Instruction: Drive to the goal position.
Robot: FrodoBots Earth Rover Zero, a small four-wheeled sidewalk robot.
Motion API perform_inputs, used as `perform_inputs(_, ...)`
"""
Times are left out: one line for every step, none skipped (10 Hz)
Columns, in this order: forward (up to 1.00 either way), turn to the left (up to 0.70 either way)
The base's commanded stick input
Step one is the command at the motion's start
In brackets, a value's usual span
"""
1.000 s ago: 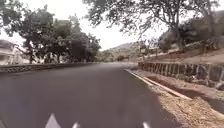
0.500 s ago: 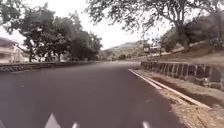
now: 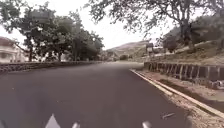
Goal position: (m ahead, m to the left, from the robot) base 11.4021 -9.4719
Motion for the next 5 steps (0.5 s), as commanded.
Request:
perform_inputs(0.7,0.0)
perform_inputs(0.7,0.0)
perform_inputs(0.7,-0.27)
perform_inputs(0.7,-0.27)
perform_inputs(0.7,-0.27)
